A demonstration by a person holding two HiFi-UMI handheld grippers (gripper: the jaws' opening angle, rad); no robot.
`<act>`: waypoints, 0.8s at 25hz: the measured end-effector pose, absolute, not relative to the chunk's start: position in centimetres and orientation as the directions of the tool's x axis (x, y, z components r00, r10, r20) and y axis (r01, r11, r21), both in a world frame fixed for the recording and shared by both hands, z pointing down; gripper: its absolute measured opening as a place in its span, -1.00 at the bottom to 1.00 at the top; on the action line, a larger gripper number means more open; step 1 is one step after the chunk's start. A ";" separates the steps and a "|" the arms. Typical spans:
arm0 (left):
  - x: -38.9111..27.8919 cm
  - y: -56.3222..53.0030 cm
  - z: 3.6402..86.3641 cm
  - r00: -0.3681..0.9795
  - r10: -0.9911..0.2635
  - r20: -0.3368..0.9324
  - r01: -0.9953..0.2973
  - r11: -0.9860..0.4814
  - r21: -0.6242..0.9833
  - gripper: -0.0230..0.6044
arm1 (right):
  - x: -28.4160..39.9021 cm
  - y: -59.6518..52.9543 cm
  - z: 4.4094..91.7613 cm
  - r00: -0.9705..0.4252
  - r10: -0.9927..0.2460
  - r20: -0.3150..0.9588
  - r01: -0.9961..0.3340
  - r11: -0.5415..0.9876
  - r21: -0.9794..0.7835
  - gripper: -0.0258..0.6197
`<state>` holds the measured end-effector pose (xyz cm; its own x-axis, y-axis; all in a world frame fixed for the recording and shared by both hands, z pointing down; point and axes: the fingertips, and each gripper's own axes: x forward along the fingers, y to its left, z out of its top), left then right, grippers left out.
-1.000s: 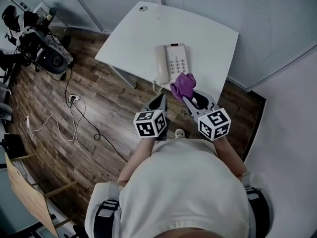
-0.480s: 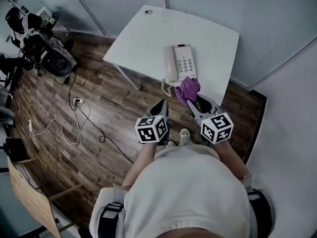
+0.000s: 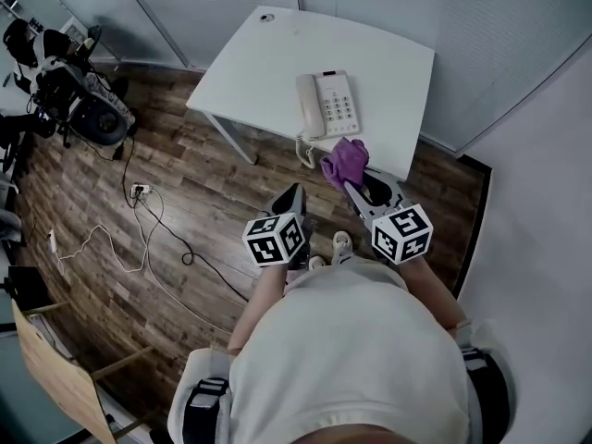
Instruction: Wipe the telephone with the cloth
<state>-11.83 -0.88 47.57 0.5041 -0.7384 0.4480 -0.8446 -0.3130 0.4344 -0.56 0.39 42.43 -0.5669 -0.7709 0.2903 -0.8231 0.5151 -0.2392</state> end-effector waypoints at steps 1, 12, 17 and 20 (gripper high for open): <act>-11.8 -0.7 47.5 0.507 -0.736 0.448 -0.844 -0.318 0.433 -0.86 | -0.6 0.5 42.5 -0.562 -0.773 0.294 -0.826 0.512 -0.234 -0.48; -11.9 -0.5 47.0 0.514 -0.741 0.432 -0.840 -0.334 0.428 -0.86 | -1.1 1.0 42.3 -0.558 -0.784 0.271 -0.829 0.511 -0.228 -0.49; -12.4 -0.4 47.1 0.512 -0.741 0.434 -0.841 -0.330 0.428 -0.86 | -1.6 1.1 42.2 -0.559 -0.784 0.268 -0.828 0.513 -0.228 -0.49; -12.6 -0.5 47.1 0.513 -0.740 0.435 -0.840 -0.330 0.430 -0.86 | -1.8 1.0 42.1 -0.559 -0.785 0.267 -0.828 0.513 -0.225 -0.49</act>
<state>-12.57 -0.52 47.06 0.5131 -0.7399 0.4351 -0.8404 -0.3300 0.4299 -1.82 1.04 42.07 -0.5590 -0.7849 0.2673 -0.8282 0.5131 -0.2253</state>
